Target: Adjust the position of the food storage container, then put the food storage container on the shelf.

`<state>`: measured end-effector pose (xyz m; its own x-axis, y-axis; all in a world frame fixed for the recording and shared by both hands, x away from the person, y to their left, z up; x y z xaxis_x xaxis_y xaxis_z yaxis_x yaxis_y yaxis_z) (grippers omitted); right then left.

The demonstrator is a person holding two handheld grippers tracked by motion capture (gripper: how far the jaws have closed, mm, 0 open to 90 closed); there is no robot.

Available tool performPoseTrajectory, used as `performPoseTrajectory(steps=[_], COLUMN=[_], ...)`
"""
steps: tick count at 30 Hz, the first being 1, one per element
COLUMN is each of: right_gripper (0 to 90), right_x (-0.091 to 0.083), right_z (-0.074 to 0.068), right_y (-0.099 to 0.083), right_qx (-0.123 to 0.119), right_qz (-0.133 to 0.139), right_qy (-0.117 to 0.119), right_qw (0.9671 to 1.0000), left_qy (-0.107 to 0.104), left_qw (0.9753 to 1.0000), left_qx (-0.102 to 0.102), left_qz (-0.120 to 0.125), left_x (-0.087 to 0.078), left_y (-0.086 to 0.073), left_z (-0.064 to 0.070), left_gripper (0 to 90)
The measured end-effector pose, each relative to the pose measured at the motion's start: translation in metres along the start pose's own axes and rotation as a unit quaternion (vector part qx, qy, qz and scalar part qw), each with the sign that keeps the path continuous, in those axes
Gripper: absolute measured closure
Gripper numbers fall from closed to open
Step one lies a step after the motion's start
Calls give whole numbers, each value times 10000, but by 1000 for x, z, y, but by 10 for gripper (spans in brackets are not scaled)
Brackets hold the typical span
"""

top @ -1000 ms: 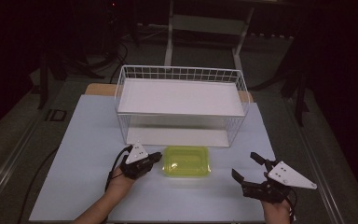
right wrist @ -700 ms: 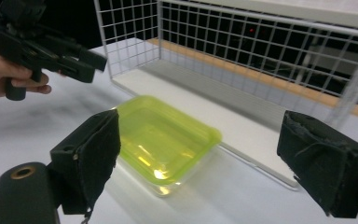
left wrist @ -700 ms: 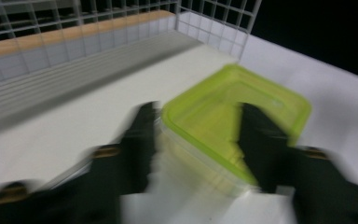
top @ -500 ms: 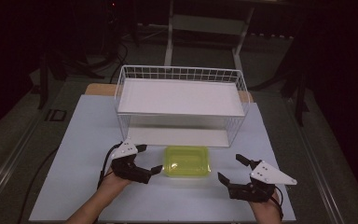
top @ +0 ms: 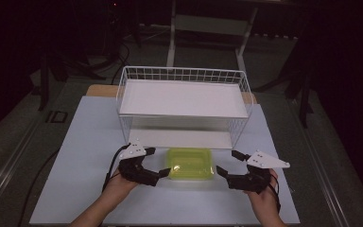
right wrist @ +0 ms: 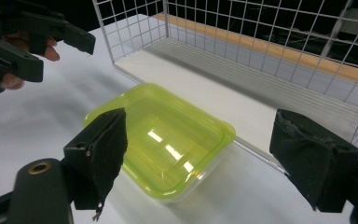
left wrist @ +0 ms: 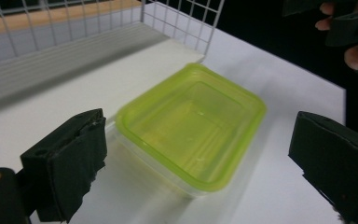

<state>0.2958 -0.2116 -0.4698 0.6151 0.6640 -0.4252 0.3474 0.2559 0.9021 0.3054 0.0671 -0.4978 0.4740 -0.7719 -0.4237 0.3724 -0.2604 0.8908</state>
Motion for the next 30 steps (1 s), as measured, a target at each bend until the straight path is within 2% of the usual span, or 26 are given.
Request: performPoseTrajectory(steps=[2,4,5,7,9,12,16,19,21,25,26,28,30], right_gripper=[182,122,123,119,111,112,149,190,216,249,258,277,278], right_x=[4,8,10,14,19,24,32,39,44,54,57,61,64], right_z=[1,3,4,6,7,8,12,15,16,17,17,18,18], right_y=[0,-1,-1,-1,0,0,-2,-7,-12,-19,-21,-24,-27], right_qx=[54,115,156,263,272,407,407,529,545,661,730,793,776], right_qz=[-121,-196,-245,-320,-358,-477,-680,-848,-992,-1118,-1147,-1191,-1235], right_qy=[11,-68,-66,-60,-108,21,-120,-122,-173,-136,-117,-134,-159], right_qw=[9999,9997,9996,9991,9989,9980,9968,9949,9934,9914,9906,9896,9892], left_qy=[74,54,52,101,154,215,270,224,271,331,249,313,293], left_qw=[10000,9995,9992,9990,9989,9978,9962,9944,9929,9894,9886,9879,9858], left_qx=[-46,-311,-390,-428,-411,-572,-746,-848,-922,-1141,-1188,-1152,-1313], left_qz=[-29,-34,-51,-108,-169,-261,-373,-589,-701,-835,-886,-991,-1008], left_x=[2,4,5,7,11,16,24,32,36,44,45,48,50], left_y=[3,5,6,7,8,8,4,0,-3,-11,-13,-18,-21], left_z=[0,-2,-3,-6,-8,-11,-15,-17,-19,-24,-24,-23,-21], left_gripper=[49,49,49,49,50,65,146,154,169,239,247,300,358])
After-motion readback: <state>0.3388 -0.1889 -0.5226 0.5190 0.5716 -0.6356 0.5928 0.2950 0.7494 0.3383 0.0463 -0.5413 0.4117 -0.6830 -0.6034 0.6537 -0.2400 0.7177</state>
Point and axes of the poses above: each handheld gripper's, and its own axes: x roughly forward along the jaws, y roughly out of its top, z roughly to its right, the point moved 6 cm from there along x, roughly forward along the jaws, and after that the axes turned 2 degrees about x, right-handed, at the moved point
